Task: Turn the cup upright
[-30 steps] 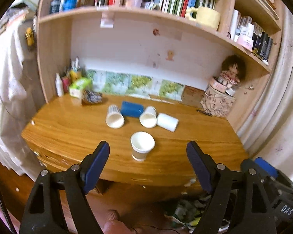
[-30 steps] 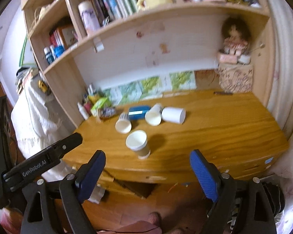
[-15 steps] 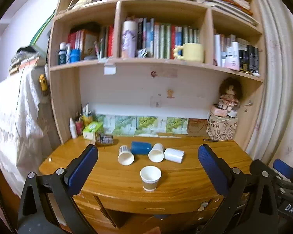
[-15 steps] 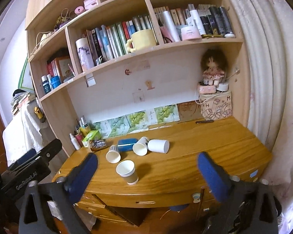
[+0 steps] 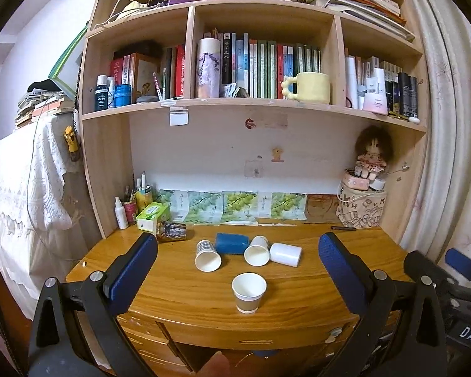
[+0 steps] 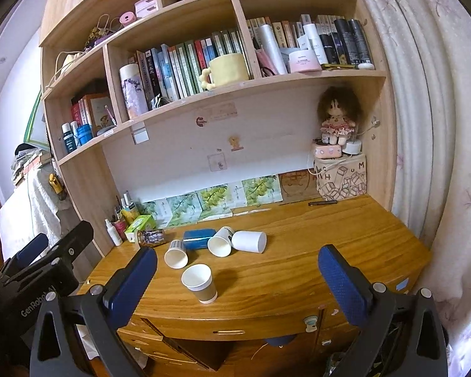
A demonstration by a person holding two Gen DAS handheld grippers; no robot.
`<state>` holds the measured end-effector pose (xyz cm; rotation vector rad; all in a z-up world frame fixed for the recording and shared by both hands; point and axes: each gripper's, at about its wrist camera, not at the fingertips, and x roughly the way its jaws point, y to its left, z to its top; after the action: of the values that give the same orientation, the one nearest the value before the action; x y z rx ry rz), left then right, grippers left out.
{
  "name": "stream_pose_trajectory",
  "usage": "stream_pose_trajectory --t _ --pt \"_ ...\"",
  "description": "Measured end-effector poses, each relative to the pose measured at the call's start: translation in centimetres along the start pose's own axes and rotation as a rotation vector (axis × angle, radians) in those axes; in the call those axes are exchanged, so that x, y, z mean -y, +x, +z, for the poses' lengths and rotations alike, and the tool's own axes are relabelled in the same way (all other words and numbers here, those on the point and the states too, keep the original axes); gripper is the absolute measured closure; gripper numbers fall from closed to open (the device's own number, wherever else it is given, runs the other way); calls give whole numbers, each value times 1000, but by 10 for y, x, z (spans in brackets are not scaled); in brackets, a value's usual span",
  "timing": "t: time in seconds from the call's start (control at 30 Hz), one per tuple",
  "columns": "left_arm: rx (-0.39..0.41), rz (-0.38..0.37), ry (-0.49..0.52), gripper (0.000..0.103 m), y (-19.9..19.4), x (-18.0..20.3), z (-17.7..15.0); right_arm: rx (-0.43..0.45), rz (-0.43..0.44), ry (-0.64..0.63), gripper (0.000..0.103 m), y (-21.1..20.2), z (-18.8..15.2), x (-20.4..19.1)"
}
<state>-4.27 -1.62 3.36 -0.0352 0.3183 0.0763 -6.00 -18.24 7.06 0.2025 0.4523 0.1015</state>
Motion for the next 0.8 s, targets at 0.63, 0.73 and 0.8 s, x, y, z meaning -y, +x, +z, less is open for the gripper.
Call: stream_pose_trajectory --t 0.63,0.73,0.8 --pt "-67 11 -20 0 8 -21 -2 75 -9 -73 0 -4 3 -30" --pt "-98 19 -32 0 8 -24 -7 64 -11 -74 0 -3 4 -33" --pt "-112 24 -39 0 7 -26 -11 55 -8 -74 0 -3 3 -33"
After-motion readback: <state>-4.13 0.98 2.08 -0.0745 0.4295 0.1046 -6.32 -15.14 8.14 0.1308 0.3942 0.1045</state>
